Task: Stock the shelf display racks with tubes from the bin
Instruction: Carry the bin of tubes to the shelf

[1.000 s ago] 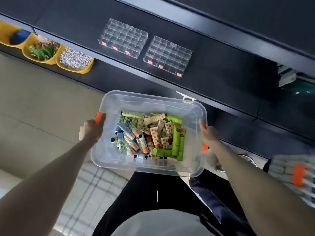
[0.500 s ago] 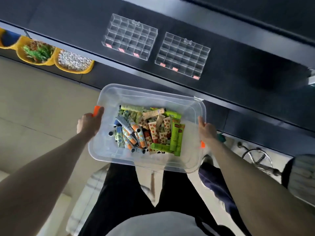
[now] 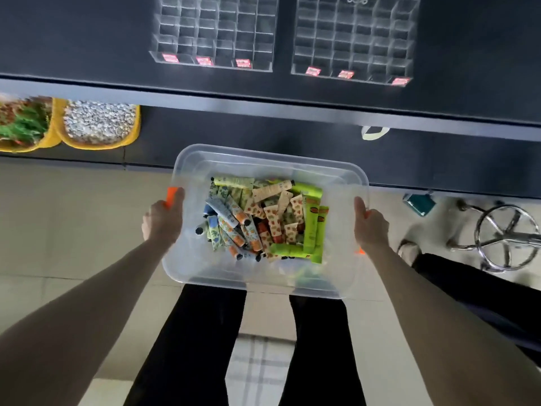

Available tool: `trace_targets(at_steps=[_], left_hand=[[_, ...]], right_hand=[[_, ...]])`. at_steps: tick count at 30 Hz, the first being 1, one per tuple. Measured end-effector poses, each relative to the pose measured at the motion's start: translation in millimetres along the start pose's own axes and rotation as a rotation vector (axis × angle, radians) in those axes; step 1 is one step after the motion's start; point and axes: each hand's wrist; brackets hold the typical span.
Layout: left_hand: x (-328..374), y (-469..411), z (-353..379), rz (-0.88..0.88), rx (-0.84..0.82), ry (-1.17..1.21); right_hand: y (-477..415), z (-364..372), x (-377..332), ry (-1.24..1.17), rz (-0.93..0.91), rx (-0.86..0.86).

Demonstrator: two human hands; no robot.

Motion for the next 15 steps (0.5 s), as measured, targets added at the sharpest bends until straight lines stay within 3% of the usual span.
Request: trace_targets(at_steps=[6, 15], left_hand=[[-19, -26, 63, 0.059, 0.033, -0.003], [-33, -30, 99, -0.003, 0.134, 0.033]], right_hand=[[-34, 50, 11, -0.028, -0.018, 0.060], [-51, 81, 13, -0.030, -0.093, 0.119]])
Point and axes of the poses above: each hand's wrist, its own y-axis away from the middle knuckle, its own z-axis out of the palm, x = y × z, and after that the axes turned 15 degrees about x, right-handed
